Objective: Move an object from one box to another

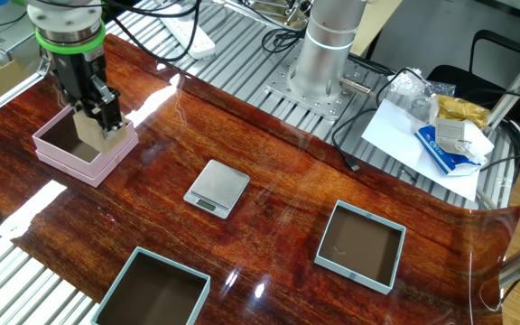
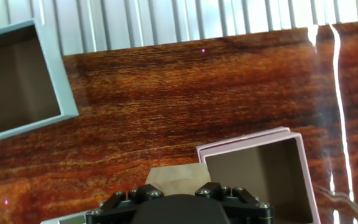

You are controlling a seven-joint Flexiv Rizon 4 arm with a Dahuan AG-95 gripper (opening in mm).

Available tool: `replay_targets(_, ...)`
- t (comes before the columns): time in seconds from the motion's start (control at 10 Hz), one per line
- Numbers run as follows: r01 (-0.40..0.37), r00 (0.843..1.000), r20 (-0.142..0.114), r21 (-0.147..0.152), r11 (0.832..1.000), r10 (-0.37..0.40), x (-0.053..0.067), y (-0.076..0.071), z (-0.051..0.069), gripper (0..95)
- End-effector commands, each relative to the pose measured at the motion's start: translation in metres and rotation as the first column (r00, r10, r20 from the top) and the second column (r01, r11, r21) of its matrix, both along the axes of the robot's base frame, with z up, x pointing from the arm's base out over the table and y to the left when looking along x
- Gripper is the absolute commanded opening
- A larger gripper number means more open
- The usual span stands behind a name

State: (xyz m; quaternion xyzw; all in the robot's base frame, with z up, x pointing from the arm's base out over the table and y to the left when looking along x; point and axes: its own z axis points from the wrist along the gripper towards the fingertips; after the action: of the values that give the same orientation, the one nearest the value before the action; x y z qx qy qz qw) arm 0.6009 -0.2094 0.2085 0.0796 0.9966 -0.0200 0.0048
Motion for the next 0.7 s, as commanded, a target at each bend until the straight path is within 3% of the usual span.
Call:
replay_targets(0.1, 0.035, 0.999, 0.0, -0.011, 0.999, -0.035, -0.0006, -0.0002, -0.0001, 0.0)
replay_targets(0.4, 0.061, 0.998, -0.006, -0.028, 0.998, -0.061, -0.0006, -0.0002, -0.0001, 0.0)
replay_targets(0.7, 0.001, 1.0, -0.016, -0.016, 1.0, -0.002, -0.0006, -0.0002, -0.0001, 0.0)
